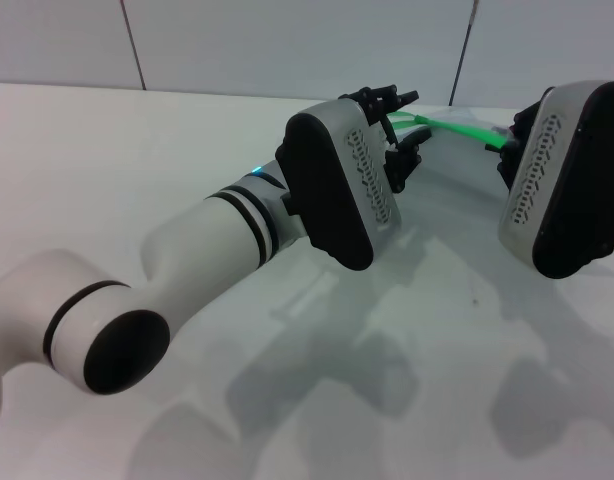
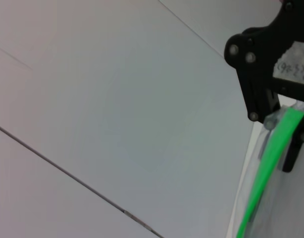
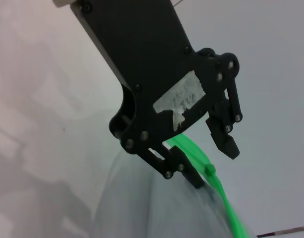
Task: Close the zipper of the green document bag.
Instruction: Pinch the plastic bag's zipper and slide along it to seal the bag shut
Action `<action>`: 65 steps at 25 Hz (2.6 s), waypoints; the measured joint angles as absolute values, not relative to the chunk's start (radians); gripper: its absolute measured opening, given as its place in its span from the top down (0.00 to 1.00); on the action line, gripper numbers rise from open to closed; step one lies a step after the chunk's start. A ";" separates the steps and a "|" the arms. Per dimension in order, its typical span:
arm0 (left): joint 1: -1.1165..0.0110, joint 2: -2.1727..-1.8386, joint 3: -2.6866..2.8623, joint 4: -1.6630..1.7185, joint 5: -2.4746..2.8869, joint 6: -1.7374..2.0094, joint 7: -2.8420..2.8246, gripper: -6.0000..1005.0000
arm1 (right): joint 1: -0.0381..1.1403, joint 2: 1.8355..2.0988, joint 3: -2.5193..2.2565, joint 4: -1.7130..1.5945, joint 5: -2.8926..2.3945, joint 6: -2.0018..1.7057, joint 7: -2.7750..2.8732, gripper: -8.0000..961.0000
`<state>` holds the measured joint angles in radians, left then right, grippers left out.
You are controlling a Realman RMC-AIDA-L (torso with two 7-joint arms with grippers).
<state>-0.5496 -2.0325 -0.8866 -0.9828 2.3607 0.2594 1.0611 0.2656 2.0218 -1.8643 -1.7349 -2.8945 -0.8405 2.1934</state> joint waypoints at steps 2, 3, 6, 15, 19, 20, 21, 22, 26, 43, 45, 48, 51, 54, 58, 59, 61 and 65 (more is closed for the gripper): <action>-0.543 -2.032 -0.889 -0.986 2.358 0.259 1.075 0.59 | 0.265 2.022 -1.863 -1.735 -2.894 -0.840 2.193 0.94; -0.539 -2.032 -0.892 -0.990 2.357 0.259 1.086 0.59 | 0.265 2.022 -1.862 -1.735 -2.894 -0.840 2.193 0.94; -0.525 -2.032 -0.895 -1.005 2.355 0.260 1.110 0.59 | 0.265 2.022 -1.860 -1.734 -2.895 -0.840 2.193 0.94; -0.528 -2.032 -0.892 -1.008 2.354 0.252 1.118 0.59 | 0.267 2.020 -1.858 -1.734 -2.895 -0.844 2.194 0.94; -0.529 -2.032 -0.890 -1.006 2.355 0.250 1.118 0.59 | 0.267 2.020 -1.858 -1.736 -2.895 -0.845 2.194 0.94; -0.530 -2.032 -0.890 -1.005 2.355 0.250 1.118 0.59 | 0.267 2.020 -1.857 -1.736 -2.895 -0.845 2.194 0.94; -0.530 -2.032 -0.890 -1.004 2.355 0.250 1.118 0.59 | 0.267 2.020 -1.857 -1.737 -2.895 -0.845 2.194 0.94; -0.530 -2.032 -0.892 -1.004 2.355 0.250 1.118 0.59 | 0.267 2.020 -1.857 -1.737 -2.895 -0.845 2.194 0.94; -0.531 -2.032 -0.893 -1.002 2.357 0.262 1.118 0.58 | 0.268 2.020 -1.857 -1.739 -2.895 -0.845 2.194 0.94; -0.557 -2.032 -0.886 -0.965 2.362 0.276 1.121 0.40 | 0.268 2.020 -1.878 -1.758 -2.895 -0.841 2.194 0.94; -0.558 -2.032 -0.886 -0.964 2.362 0.280 1.121 0.40 | 0.269 2.020 -1.878 -1.758 -2.895 -0.841 2.194 0.94; -0.558 -2.032 -0.882 -0.964 2.362 0.287 1.121 0.41 | 0.269 2.020 -1.879 -1.758 -2.895 -0.842 2.194 0.94; -0.558 -2.032 -0.877 -0.964 2.363 0.287 1.121 0.45 | 0.269 2.020 -1.879 -1.756 -2.895 -0.842 2.194 0.94; -0.558 -2.032 -0.874 -0.964 2.363 0.287 1.121 0.49 | 0.269 2.020 -1.879 -1.757 -2.895 -0.842 2.194 0.94; -0.558 -2.032 -0.874 -0.966 2.362 0.287 1.121 0.54 | 0.269 2.020 -1.879 -1.758 -2.895 -0.842 2.194 0.94; -0.558 -2.032 -0.875 -0.968 2.360 0.287 1.121 0.58 | 0.269 2.020 -1.879 -1.758 -2.895 -0.842 2.194 0.94; -0.558 -2.032 -0.878 -0.970 2.358 0.287 1.121 0.66 | 0.268 2.020 -1.879 -1.758 -2.895 -0.842 2.194 0.94; -0.558 -2.033 -0.883 -0.969 2.356 0.298 1.121 0.84 | 0.268 2.020 -1.879 -1.758 -2.894 -0.842 2.194 0.94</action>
